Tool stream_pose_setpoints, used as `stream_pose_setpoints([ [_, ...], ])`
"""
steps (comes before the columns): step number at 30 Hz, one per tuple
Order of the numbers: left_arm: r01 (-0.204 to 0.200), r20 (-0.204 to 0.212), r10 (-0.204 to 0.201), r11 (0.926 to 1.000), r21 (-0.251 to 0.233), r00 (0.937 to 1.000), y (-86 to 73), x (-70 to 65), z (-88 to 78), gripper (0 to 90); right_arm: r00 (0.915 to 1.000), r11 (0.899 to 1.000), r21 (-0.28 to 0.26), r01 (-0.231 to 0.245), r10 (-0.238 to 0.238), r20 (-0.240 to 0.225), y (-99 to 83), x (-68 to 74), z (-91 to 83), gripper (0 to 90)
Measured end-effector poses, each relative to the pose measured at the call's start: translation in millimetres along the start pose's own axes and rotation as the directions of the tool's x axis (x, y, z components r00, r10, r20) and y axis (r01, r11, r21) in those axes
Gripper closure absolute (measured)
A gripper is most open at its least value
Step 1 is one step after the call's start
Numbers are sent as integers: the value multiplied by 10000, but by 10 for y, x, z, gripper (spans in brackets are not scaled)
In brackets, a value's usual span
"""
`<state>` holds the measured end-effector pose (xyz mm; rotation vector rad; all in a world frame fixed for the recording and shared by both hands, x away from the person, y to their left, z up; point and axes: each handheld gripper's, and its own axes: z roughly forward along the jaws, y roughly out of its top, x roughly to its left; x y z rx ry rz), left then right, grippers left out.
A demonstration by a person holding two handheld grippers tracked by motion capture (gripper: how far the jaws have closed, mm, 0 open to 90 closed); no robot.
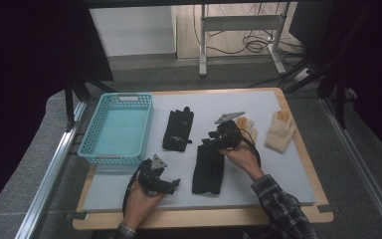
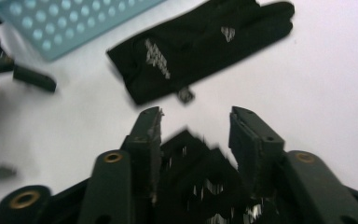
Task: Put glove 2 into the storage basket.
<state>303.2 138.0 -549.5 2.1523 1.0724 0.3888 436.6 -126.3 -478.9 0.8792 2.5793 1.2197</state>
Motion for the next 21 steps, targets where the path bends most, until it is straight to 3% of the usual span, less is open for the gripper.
stream_pose_setpoints([
  [8, 7, 5, -7, 10000, -41, 10000, -2, 0, 3, 24, 9989, 9996, 243, 140, -150, 446, 262, 11, 328, 453],
  [14, -42, 4, 42, 10000, 27, 10000, -1, 3, -3, 25, 9995, 9992, 411, 28, -40, 307, 427, 6, 669, 472],
  [21, -27, 15, 27, 10000, 15, 10000, -1, 2, -2, 25, 9991, 9989, 434, -159, 141, 406, 490, -27, 920, 441],
])
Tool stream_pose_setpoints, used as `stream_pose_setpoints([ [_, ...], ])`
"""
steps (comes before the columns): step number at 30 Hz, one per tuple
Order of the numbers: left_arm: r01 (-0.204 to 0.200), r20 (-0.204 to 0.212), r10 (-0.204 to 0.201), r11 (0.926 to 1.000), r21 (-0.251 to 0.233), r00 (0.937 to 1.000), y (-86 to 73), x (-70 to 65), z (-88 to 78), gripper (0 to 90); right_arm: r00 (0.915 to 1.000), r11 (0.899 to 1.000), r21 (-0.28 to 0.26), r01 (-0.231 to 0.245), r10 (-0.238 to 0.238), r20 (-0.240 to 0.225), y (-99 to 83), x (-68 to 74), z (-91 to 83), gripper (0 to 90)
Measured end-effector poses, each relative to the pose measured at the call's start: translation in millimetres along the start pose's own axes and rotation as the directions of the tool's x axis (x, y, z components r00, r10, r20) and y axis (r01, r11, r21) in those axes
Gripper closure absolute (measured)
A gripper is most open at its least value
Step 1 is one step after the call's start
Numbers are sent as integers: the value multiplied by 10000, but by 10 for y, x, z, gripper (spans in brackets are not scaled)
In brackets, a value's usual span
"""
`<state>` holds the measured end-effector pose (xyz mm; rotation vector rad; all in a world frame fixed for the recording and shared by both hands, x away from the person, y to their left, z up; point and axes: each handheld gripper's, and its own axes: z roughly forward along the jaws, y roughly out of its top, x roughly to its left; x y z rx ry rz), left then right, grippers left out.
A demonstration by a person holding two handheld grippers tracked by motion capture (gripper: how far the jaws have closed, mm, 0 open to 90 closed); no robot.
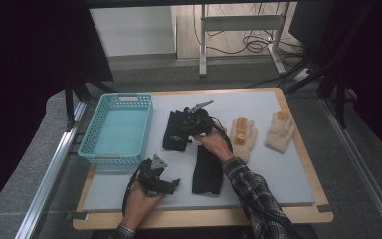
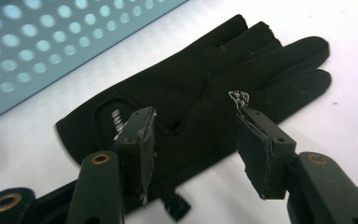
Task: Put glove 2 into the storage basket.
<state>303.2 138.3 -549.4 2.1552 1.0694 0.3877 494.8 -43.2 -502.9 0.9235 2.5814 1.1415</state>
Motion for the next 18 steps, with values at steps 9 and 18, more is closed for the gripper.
stream_pose_setpoints([
  [9, -5, 1, 5, 10000, 1, 10000, 0, 0, 0, 25, 9965, 9962, 719, 497, -543, 637, 5, 26, 354, 388],
  [18, -6, 3, 6, 10000, 10, 10000, 0, 0, 1, 24, 9989, 9981, 611, 120, -148, 453, 8, 68, 390, 851],
])
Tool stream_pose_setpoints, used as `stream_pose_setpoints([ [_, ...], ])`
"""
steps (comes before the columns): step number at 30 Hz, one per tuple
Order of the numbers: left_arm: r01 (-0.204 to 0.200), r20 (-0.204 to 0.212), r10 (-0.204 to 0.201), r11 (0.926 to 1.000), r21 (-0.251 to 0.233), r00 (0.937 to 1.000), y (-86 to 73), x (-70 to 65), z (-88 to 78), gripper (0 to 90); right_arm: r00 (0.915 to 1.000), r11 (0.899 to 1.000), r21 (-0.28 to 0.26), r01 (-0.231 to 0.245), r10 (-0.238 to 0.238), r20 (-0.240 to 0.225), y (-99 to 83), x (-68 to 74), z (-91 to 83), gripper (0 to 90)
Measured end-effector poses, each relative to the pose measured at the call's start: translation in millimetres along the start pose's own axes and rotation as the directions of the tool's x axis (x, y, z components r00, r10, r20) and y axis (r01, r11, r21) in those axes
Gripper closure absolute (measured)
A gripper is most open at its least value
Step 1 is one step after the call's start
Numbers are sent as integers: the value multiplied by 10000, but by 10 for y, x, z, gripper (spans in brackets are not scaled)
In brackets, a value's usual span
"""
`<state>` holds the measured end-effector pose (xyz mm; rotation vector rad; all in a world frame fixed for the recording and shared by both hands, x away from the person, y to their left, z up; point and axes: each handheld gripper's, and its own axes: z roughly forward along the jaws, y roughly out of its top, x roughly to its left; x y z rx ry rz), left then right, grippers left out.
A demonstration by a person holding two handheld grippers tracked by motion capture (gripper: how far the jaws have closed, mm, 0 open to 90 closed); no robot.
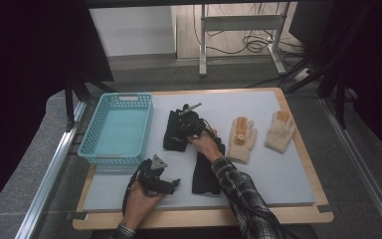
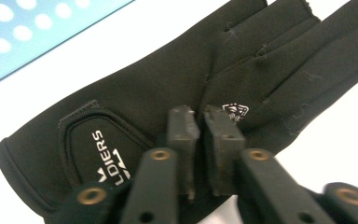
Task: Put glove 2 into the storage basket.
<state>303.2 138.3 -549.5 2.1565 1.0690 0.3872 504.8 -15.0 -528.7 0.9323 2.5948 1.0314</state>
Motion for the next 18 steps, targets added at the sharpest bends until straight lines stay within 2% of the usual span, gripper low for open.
stream_pose_setpoints([
  [6, 0, 6, 0, 10000, 22, 10000, 1, 1, -1, 25, 9991, 9991, 154, -396, 399, -159, 30, -39, -31, 878],
  [11, 5, 4, -5, 10000, -4, 10000, 0, 1, 0, 25, 9971, 9976, -113, -679, 675, -366, 32, -67, -112, 878],
  [18, -2, -2, 2, 10000, -4, 10000, -1, 0, 0, 25, 9950, 9959, -456, -777, 746, -670, 58, -43, -322, 878],
])
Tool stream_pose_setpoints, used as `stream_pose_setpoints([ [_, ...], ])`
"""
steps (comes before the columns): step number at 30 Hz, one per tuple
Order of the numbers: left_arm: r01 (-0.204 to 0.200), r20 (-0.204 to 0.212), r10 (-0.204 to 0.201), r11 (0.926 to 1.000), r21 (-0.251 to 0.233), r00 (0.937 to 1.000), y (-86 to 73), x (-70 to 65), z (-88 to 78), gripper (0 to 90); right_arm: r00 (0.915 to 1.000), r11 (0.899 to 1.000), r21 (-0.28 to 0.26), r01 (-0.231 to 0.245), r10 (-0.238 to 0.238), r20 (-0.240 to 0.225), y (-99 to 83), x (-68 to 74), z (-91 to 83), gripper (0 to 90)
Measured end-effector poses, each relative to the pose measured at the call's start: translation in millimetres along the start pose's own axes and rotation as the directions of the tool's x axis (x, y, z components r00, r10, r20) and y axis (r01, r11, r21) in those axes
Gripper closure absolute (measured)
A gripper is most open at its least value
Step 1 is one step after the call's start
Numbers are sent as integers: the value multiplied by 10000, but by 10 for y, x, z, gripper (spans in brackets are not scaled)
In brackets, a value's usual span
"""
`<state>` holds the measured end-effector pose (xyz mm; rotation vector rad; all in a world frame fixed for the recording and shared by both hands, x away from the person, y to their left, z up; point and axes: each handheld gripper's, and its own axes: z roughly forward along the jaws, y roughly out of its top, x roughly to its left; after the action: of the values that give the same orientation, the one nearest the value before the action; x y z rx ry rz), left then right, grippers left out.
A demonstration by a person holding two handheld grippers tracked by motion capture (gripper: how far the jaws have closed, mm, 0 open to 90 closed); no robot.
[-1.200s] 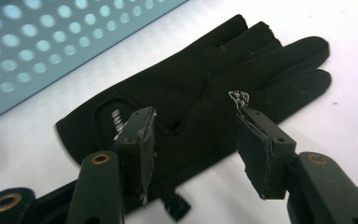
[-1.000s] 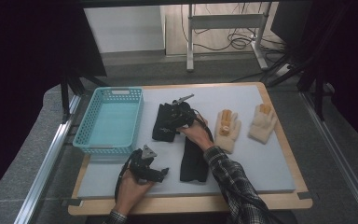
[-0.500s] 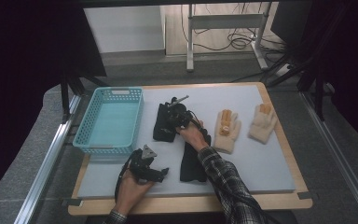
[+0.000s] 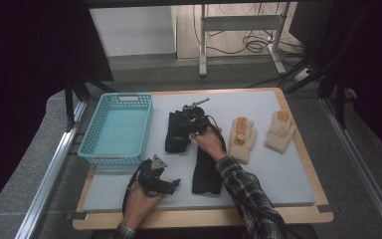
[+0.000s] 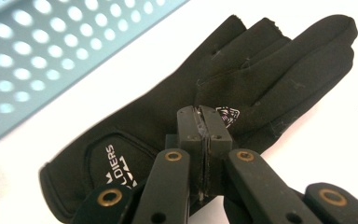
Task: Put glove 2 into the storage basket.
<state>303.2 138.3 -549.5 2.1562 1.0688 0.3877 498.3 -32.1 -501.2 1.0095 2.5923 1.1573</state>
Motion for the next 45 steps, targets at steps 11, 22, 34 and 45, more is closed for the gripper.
stream_pose_setpoints([
  [11, -15, -10, 15, 10000, 47, 10000, 1, 1, -3, 24, 9999, 9976, -686, 45, -55, -131, 32, 75, -517, 878],
  [22, -11, 0, 11, 10000, 3, 10000, 0, 2, 1, 24, 9998, 9934, -1147, 54, -76, -190, -171, 146, -975, 877],
  [34, 14, -9, -14, 10000, -8, 10000, 2, 0, 1, 24, 9999, 9921, -1257, -58, 46, -96, -617, 317, -1452, 877],
  [45, 18, -10, -18, 10000, -9, 10000, 2, 0, 1, 24, 9995, 9890, -1444, -305, 310, 16, -961, 521, -1669, 875],
])
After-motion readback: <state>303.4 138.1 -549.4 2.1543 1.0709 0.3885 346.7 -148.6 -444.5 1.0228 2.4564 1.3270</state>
